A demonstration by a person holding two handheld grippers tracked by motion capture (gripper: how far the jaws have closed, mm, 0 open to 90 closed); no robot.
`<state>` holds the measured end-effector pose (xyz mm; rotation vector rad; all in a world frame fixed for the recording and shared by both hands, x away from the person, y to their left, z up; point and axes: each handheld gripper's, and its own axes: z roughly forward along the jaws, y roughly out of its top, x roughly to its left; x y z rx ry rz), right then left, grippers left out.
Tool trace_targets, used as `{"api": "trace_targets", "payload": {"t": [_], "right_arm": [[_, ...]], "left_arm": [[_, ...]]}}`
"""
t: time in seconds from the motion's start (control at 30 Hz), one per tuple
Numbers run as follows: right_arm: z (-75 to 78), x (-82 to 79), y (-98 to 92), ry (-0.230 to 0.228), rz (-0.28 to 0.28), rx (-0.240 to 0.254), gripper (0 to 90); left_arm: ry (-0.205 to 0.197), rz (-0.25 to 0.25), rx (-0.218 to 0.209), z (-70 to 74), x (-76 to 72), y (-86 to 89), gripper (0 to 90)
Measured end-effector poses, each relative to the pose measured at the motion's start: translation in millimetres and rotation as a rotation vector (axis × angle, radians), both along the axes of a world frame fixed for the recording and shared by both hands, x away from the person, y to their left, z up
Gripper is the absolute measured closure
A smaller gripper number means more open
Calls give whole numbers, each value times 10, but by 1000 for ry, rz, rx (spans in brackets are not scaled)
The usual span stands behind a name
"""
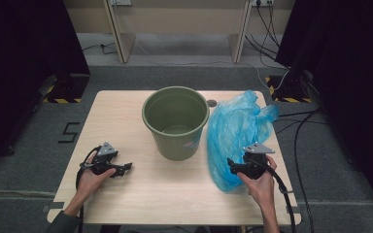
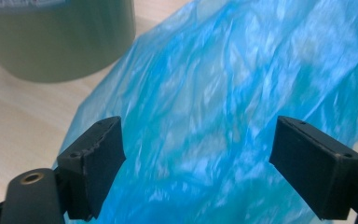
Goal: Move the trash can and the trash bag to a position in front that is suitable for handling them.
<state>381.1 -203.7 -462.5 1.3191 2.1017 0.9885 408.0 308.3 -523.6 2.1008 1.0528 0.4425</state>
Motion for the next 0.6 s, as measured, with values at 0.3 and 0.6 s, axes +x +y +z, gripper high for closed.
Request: {"api": "trace_targets", "payload": {"t": [0.3,0.6], "right_arm": [[-149,-101,-56,33,17,13,156],[-275,-98,-21,83,25,-28,155]], "left_arm": [[0,-5,2,-3,-61,46,139],[-1,-5,2,-4,-61,44,138]]}}
